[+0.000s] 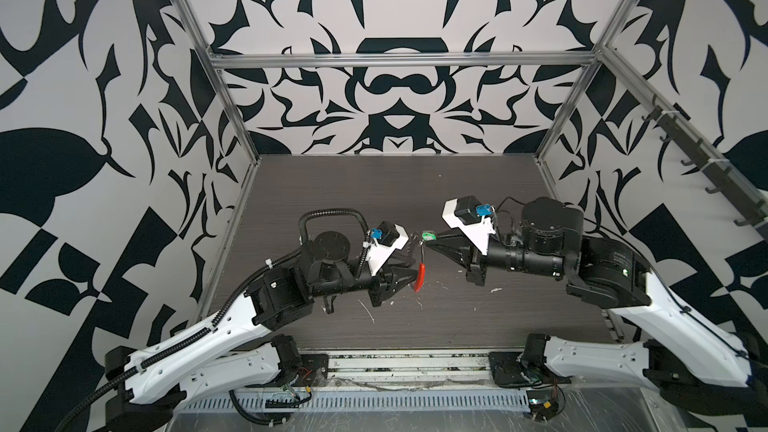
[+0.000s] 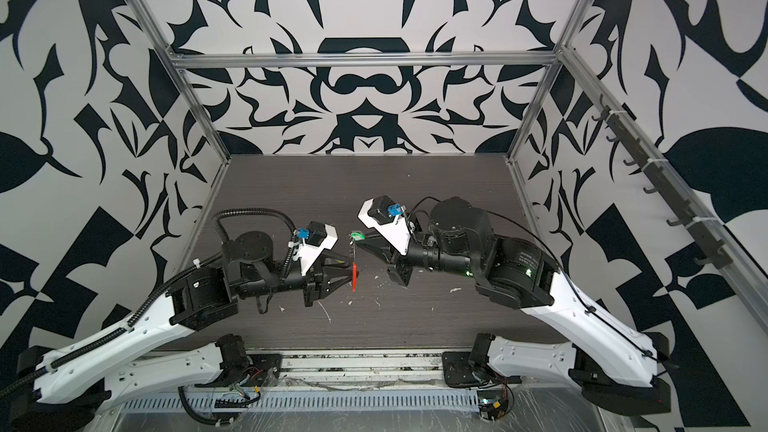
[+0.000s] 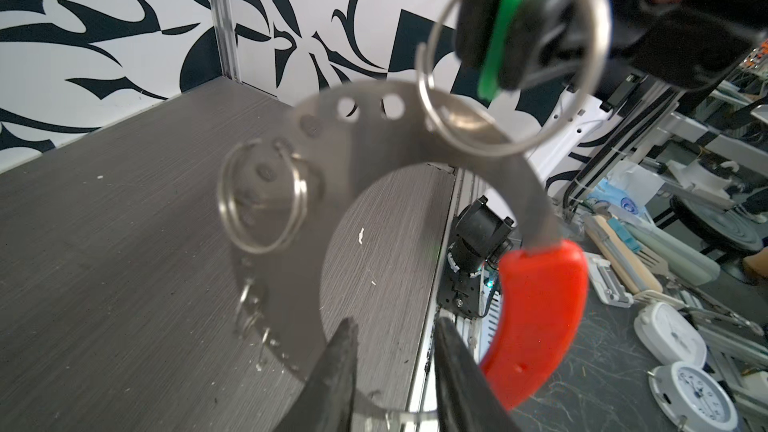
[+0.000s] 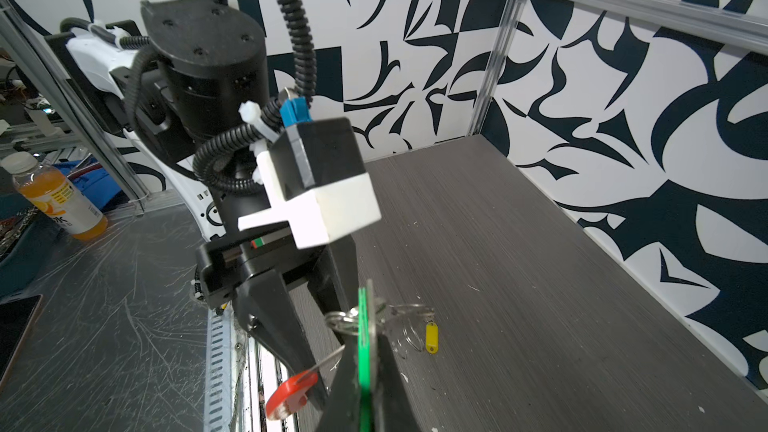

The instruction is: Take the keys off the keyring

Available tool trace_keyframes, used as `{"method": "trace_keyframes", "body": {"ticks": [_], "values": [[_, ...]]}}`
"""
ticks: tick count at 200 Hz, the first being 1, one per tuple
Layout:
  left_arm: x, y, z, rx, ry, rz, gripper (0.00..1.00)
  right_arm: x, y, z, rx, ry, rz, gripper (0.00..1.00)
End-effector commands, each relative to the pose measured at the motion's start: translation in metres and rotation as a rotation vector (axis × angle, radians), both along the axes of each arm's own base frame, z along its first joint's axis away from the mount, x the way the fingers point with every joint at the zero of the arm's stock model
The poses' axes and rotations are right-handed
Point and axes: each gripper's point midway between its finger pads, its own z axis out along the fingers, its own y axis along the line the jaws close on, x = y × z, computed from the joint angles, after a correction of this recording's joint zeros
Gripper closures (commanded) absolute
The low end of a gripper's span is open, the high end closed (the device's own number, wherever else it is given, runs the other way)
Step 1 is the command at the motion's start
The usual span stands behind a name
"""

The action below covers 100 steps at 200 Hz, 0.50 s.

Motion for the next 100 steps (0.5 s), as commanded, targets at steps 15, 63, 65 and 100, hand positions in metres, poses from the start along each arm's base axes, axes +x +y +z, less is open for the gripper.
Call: {"method": "trace_keyframes", "body": {"ticks": [15, 63, 65, 100], "values": [[-0.003, 0.016, 0.004, -0.026, 0.005, 0.039, 0.62, -0.001, -0.004, 0.018, 0.085, -0.027, -0.016, 1.0], [-0.004, 0.037, 0.029, -0.094, -0.054, 0.084, 0.56, 0.001, -0.005, 0.012, 0.097, -0.012, -0.032, 1.0], [-0.004, 0.037, 0.03, -0.096, -0.057, 0.082, 0.56, 0.001, -0.005, 0.011, 0.097, -0.011, -0.032, 1.0], [-0.01, 0.022, 0.05, -0.126, -0.097, 0.008, 0.55, 0.001, -0.004, 0.009, 0.102, 0.0, -0.033, 1.0]]}}
